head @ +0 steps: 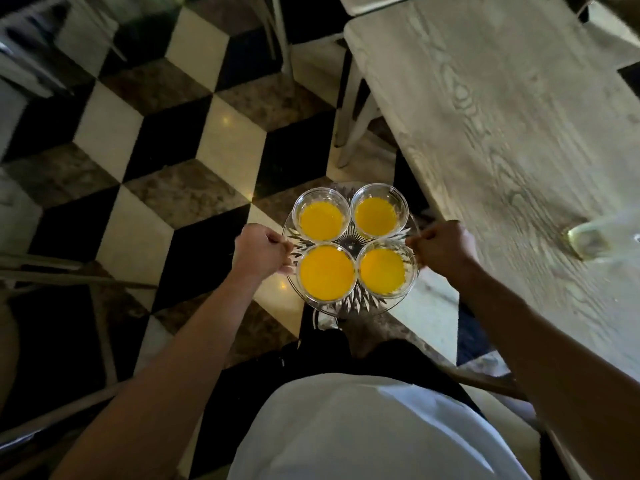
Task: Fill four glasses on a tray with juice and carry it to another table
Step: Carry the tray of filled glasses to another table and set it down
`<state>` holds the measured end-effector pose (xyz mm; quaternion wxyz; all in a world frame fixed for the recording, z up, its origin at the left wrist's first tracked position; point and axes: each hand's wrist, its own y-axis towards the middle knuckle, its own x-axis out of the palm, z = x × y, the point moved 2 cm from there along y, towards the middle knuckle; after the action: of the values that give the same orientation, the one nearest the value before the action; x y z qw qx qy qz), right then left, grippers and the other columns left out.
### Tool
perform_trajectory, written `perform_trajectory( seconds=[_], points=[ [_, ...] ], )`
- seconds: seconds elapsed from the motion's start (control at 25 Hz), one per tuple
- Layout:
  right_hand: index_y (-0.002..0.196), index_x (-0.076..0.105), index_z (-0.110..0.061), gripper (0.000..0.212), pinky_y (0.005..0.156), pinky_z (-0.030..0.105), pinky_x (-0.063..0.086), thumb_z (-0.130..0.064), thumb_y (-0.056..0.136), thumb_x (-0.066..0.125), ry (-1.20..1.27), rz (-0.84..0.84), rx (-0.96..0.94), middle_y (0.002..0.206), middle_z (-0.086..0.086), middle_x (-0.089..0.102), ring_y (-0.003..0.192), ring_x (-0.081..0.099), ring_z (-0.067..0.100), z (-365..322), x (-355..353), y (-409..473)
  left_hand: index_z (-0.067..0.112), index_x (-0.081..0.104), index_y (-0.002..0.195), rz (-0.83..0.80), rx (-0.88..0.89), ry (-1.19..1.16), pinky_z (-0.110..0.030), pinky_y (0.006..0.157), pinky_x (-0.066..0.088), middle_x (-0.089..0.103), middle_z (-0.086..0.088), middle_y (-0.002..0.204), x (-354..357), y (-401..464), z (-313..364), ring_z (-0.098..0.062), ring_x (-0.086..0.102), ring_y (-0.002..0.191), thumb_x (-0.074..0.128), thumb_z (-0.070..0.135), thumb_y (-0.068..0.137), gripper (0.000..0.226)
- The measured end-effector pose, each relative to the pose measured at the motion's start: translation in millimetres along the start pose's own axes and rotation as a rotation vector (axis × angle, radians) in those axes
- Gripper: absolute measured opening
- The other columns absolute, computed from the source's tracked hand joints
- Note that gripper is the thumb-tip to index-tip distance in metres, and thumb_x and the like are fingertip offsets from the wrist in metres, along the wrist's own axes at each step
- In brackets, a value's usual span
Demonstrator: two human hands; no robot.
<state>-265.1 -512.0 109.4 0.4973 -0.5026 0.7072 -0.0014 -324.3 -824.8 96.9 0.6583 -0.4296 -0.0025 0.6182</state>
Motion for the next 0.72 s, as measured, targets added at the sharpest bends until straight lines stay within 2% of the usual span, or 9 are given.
perform_trajectory(
  seconds=[0.04, 0.12, 0.24, 0.4, 0.48, 0.52, 0.6, 0.64, 0.72],
  points=[
    [0.076, 0.080, -0.014, 0.021, 0.047, 0.016, 0.039, -0.032, 0.087, 0.076, -0.012, -0.008, -0.019, 0.058, -0.002, 0.071, 0.057, 0.064, 0.004, -13.3, 5.4, 6.6, -0.005, 0.072, 0.094, 0.013, -0.007, -0.003, -0.035, 0.058, 0.066, 0.077, -0.014, 0.081, -8.9, 10.1, -0.8, -0.006, 0.069, 0.046, 0.075, 0.000, 0.094, 0.005],
    [0.075, 0.080, -0.015, 0.022, 0.045, 0.016, 0.041, -0.034, 0.086, 0.076, -0.020, -0.012, -0.045, 0.057, -0.001, 0.072, 0.058, 0.068, 0.004, -35.4, 15.1, 21.3, -0.005, 0.072, 0.095, 0.037, -0.046, -0.028, -0.031, 0.053, 0.064, 0.077, -0.014, 0.080, -23.7, 27.5, -0.3, -0.006, 0.068, 0.044, 0.075, 0.000, 0.094, 0.006],
    [0.072, 0.079, -0.012, 0.022, 0.039, 0.010, 0.043, -0.031, 0.084, 0.078, -0.006, -0.037, -0.070, 0.051, 0.001, 0.070, 0.043, 0.063, 0.000, -69.9, 28.5, 43.9, -0.002, 0.073, 0.093, 0.077, -0.098, -0.054, -0.029, 0.053, 0.063, 0.076, -0.014, 0.079, -44.4, 52.3, 3.9, -0.011, 0.072, 0.049, 0.078, 0.001, 0.092, 0.006],
    [0.068, 0.077, -0.010, 0.019, 0.048, 0.022, 0.058, -0.024, 0.080, 0.079, -0.003, -0.092, -0.121, 0.054, 0.005, 0.071, 0.045, 0.069, 0.012, -119.6, 45.5, 80.2, -0.004, 0.074, 0.090, 0.098, -0.152, -0.124, -0.033, 0.054, 0.064, 0.076, -0.020, 0.082, -69.1, 85.0, 11.2, -0.024, 0.078, 0.060, 0.077, 0.001, 0.092, 0.006],
    [0.071, 0.078, -0.010, 0.015, 0.057, 0.029, 0.063, -0.022, 0.080, 0.081, -0.012, -0.120, -0.133, 0.053, 0.002, 0.071, 0.047, 0.070, 0.012, -141.7, 52.1, 98.5, -0.006, 0.076, 0.089, 0.106, -0.165, -0.156, -0.039, 0.058, 0.066, 0.077, -0.022, 0.085, -79.4, 101.3, 16.0, -0.030, 0.079, 0.067, 0.075, -0.002, 0.093, 0.006],
    [0.072, 0.078, -0.011, 0.014, 0.057, 0.026, 0.062, -0.022, 0.080, 0.082, -0.026, -0.133, -0.151, 0.051, -0.001, 0.071, 0.046, 0.070, 0.009, -155.7, 55.3, 108.9, -0.006, 0.076, 0.087, 0.116, -0.174, -0.171, -0.043, 0.061, 0.067, 0.077, -0.023, 0.085, -85.2, 111.9, 19.4, -0.033, 0.080, 0.069, 0.074, -0.003, 0.093, 0.007],
    [0.075, 0.078, -0.012, 0.012, 0.047, 0.015, 0.054, -0.021, 0.082, 0.081, -0.049, -0.164, -0.195, 0.045, -0.010, 0.067, 0.042, 0.066, 0.001, -183.2, 60.8, 130.5, -0.005, 0.077, 0.082, 0.131, -0.207, -0.201, -0.049, 0.066, 0.068, 0.078, -0.024, 0.083, -96.2, 131.8, 26.4, -0.037, 0.080, 0.073, 0.072, -0.006, 0.093, 0.011],
    [0.077, 0.078, -0.011, 0.011, 0.044, 0.013, 0.052, -0.020, 0.083, 0.080, -0.047, -0.185, -0.216, 0.044, -0.012, 0.065, 0.041, 0.064, 0.000, -197.8, 63.3, 141.9, -0.004, 0.076, 0.081, 0.136, -0.227, -0.221, -0.050, 0.068, 0.068, 0.078, -0.023, 0.083, -101.7, 142.3, 30.3, -0.038, 0.080, 0.075, 0.070, -0.007, 0.093, 0.013],
    [0.076, 0.078, -0.010, 0.011, 0.049, 0.018, 0.057, -0.016, 0.085, 0.076, -0.044, -0.231, -0.253, 0.045, -0.012, 0.066, 0.042, 0.065, 0.002, -226.7, 68.2, 165.6, -0.003, 0.076, 0.081, 0.146, -0.252, -0.233, -0.051, 0.070, 0.068, 0.079, -0.020, 0.082, -111.8, 164.2, 39.6, -0.038, 0.080, 0.076, 0.067, -0.008, 0.093, 0.016]
  ],
)
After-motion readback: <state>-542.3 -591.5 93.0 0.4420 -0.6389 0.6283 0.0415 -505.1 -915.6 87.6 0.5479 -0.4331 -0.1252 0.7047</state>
